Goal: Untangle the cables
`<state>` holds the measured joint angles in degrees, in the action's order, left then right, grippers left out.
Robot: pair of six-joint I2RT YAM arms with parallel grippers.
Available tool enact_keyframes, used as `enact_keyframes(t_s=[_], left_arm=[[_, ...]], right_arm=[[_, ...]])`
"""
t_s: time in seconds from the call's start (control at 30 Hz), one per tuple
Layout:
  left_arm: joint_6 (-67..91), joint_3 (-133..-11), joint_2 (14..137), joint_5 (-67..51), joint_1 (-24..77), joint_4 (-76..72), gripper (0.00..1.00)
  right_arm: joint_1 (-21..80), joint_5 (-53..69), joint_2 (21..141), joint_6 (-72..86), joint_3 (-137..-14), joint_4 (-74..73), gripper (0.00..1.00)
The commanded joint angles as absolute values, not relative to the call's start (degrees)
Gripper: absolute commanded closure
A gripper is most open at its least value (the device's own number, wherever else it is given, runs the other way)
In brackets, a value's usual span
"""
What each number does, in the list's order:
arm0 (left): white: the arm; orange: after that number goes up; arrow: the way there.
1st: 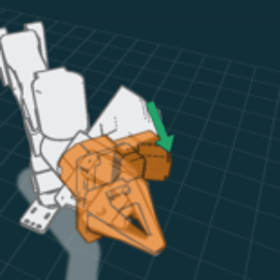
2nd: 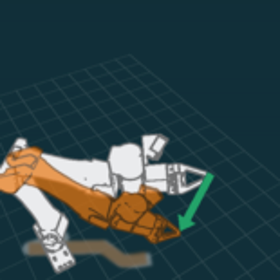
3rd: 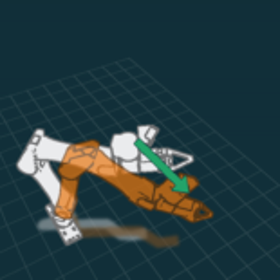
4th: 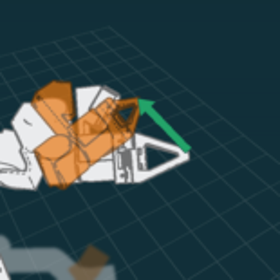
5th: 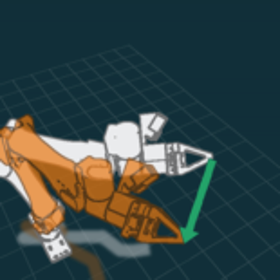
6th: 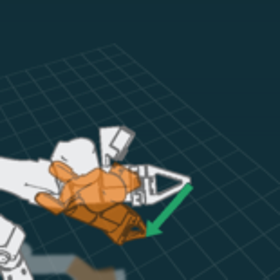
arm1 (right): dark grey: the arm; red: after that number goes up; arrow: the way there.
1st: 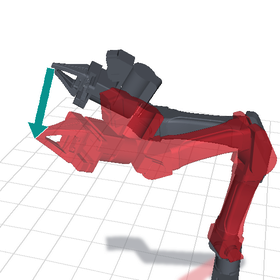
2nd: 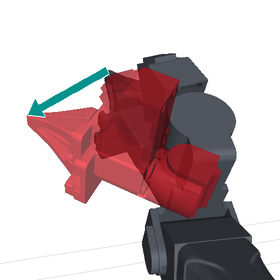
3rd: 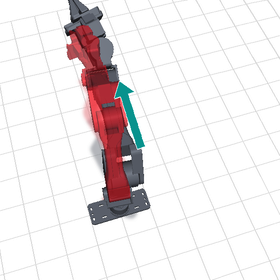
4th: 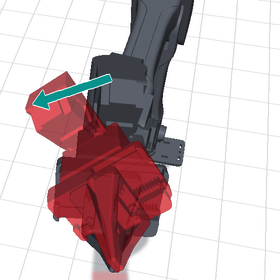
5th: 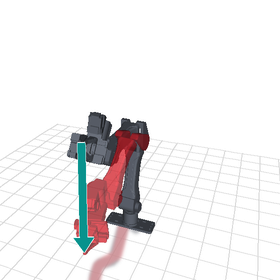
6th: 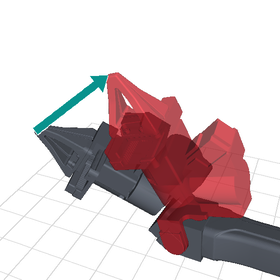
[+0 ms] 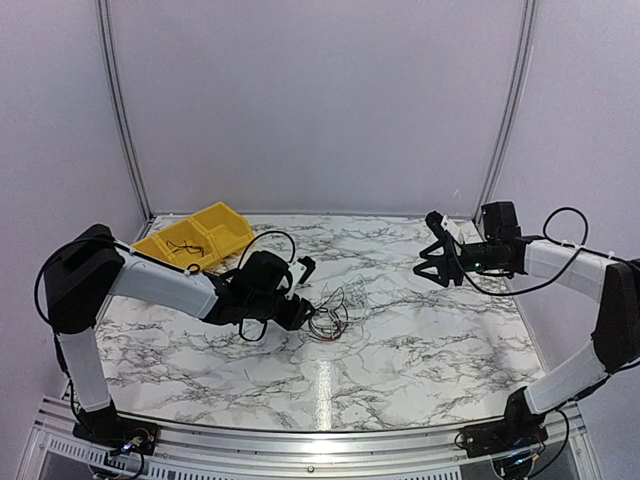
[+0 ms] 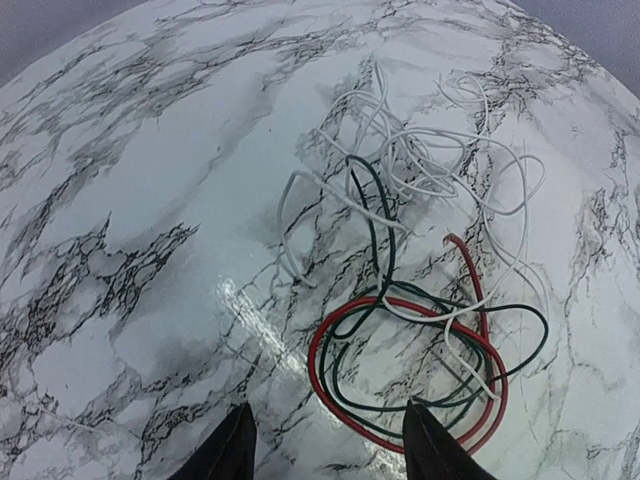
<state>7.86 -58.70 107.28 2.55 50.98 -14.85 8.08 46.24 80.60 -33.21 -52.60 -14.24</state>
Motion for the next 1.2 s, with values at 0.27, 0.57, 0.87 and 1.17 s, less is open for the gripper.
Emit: enact_keyframes(t_s=[0.27,0.57,0.87,1.17], left_arm=[[5.4,-69.3,116.8,3.9,51.0,-18.3,0.58],[5.1,-72.7,119.6,0.2,50.7,-18.2,0.77],[6.3,-67.3,113.8,-0.4,50.7,-17.8,0.62],[5.0,-72.3,118.6,-3.1,50.6,-14.8,0.63]], right_arm=[[9.6,43.9,79.8,-36.7,-53.7,-15.6,0.44],[9.6,44.1,79.6,-36.8,-53.7,-15.7,0.44],[9.5,44.5,78.5,-36.7,-53.5,-15.8,0.44],[9.6,45.4,78.8,-36.4,-53.2,-15.6,0.44]])
